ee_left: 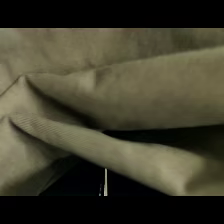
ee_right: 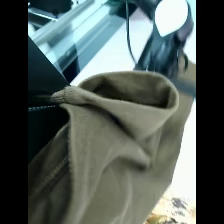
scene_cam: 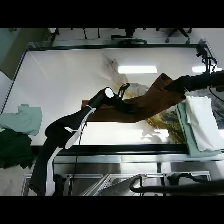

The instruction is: Fold the shirts.

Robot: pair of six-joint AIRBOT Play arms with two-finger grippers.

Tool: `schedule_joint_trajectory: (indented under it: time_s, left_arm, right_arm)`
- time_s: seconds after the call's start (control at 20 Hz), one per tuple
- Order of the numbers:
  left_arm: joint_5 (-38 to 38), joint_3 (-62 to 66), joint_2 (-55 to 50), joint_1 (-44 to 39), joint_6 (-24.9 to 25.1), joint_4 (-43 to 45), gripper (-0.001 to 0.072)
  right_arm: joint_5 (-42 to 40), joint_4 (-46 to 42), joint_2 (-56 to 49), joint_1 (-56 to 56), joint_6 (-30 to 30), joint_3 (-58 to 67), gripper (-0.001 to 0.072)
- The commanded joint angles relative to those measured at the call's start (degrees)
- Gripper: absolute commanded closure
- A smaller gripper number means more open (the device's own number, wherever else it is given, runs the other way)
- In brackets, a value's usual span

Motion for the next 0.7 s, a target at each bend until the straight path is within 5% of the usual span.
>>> schedule_joint_trajectory:
  time_s: [0.0, 0.3, 0.5, 0.65]
  left_arm:
    - [-6.73, 9.49, -3.13, -0.59, -2.4, -0.28, 0.0693]
    - [-21.16, 8.0, 16.79, 15.02, -1.49, -1.68, 0.0693]
    - [-21.31, 2.95, 31.71, 27.65, 0.5, -4.98, 0.0693]
    - [-22.1, 2.99, 37.73, 33.73, 2.91, -6.1, 0.0693]
  right_arm:
    - [1.49, 0.39, 0.52, 0.09, 1.07, 0.83, 0.0684]
    - [-5.22, 4.04, 0.35, 5.86, 1.9, 0.83, 0.0684]
    - [-20.81, 4.02, -3.58, 25.7, 1.9, 0.81, 0.0684]
    - [-40.39, 4.15, -12.55, 45.64, 0.13, 0.83, 0.0683]
